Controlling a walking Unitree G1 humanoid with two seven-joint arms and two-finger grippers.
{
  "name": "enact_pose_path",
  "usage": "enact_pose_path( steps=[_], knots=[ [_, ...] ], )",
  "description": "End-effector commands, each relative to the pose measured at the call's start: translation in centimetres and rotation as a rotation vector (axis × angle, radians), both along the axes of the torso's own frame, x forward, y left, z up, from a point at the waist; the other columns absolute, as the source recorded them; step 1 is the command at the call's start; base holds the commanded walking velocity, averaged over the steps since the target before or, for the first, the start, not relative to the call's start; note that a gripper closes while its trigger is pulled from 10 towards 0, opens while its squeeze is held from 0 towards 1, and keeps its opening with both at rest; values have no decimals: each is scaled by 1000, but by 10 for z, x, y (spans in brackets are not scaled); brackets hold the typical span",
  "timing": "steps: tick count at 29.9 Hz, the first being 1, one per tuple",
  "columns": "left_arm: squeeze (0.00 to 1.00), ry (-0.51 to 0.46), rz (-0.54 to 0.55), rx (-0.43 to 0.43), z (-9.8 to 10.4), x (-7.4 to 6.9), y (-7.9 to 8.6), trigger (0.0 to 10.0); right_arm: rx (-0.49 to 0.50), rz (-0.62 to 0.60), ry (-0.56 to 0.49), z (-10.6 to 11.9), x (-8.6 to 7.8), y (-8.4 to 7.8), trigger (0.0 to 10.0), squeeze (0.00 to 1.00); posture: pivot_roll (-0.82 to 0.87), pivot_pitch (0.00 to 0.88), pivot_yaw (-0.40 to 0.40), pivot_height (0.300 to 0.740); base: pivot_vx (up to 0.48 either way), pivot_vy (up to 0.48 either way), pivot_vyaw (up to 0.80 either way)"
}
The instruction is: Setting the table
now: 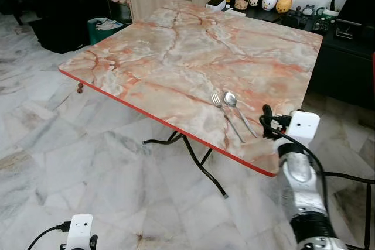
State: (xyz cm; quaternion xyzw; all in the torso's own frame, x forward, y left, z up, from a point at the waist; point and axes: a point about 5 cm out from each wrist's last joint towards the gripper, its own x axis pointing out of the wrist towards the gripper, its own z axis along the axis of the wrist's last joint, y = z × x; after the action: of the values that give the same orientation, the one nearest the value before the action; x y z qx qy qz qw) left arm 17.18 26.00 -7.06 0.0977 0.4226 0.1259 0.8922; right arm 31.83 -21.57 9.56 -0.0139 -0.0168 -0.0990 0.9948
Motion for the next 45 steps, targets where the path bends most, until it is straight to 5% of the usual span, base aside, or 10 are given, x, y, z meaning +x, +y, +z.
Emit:
enact_pose_path(
  steps=[1, 11, 26, 45],
  knots=[
    [0, 12, -4, -1, -2, -4, 0, 10000, 5, 23, 8, -1, 0, 7, 10000, 0, 50, 0, -15, 740, 0, 0, 0],
    [0, 9, -6, -2, -2, -3, -2, 10000, 14, 135, 0, -2, 3, 39, 10000, 0, 66, 0, -21, 740, 0, 0, 240],
    [0, 12, -6, 0, -2, -4, -1, 10000, 20, 145, -7, 1, 6, 42, 10000, 0, 70, 0, -21, 740, 0, 0, 800],
    [0, 3, 7, -21, -2, -2, -3, 10000, 62, 118, -6, 2, 9, 41, 10000, 0, 74, 0, -30, 740, 0, 0, 0]
  ],
)
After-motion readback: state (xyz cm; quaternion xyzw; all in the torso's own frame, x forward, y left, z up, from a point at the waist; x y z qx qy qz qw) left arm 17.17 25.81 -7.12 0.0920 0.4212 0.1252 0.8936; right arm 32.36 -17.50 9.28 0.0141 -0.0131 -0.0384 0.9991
